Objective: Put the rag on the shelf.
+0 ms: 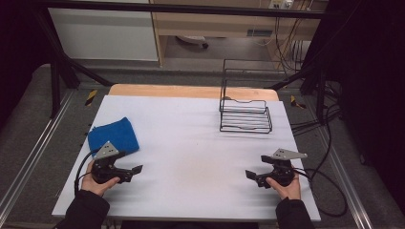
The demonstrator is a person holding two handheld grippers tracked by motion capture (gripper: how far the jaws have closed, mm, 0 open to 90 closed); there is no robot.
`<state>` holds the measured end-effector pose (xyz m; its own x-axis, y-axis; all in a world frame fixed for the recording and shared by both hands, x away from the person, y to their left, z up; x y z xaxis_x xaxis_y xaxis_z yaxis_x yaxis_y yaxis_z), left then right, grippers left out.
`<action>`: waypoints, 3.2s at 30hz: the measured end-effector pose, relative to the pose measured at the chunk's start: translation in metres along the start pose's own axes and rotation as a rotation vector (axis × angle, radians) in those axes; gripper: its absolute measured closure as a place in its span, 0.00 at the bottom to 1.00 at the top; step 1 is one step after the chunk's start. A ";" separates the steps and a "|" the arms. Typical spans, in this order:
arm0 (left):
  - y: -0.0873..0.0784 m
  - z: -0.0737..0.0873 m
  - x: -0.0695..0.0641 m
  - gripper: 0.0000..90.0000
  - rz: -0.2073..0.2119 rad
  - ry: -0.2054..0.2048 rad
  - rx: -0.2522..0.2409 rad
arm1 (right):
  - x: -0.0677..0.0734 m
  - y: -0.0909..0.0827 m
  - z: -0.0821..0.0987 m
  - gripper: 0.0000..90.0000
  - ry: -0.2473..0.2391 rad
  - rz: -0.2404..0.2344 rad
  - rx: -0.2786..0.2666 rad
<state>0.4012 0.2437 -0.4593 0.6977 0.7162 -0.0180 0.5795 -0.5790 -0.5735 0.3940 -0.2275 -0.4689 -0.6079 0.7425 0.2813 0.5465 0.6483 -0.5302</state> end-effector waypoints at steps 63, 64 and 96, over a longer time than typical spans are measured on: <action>0.043 -0.015 0.052 0.55 -0.183 0.010 0.219 | 0.001 0.007 0.003 0.02 -0.007 0.013 0.036; 0.043 -0.015 0.052 0.58 -0.183 0.010 0.219 | 0.001 0.007 0.003 0.02 -0.009 0.013 0.036; 0.046 -0.009 0.059 0.95 -0.200 -0.047 0.208 | 0.001 0.008 0.003 0.03 -0.012 0.006 0.039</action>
<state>0.4724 0.2558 -0.4794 0.5548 0.8284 0.0774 0.6017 -0.3352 -0.7250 0.3961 -0.2226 -0.4751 -0.6120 0.7438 0.2688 0.5272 0.6370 -0.5624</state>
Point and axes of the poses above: each handheld gripper's, and its own axes: y roughly forward along the jaws, z roughly out of its underside, x roughly to its left, the point moved 6 cm from there along y, roughly forward along the jaws, and after that the axes turned 5 degrees about y, right-handed, at the moved point
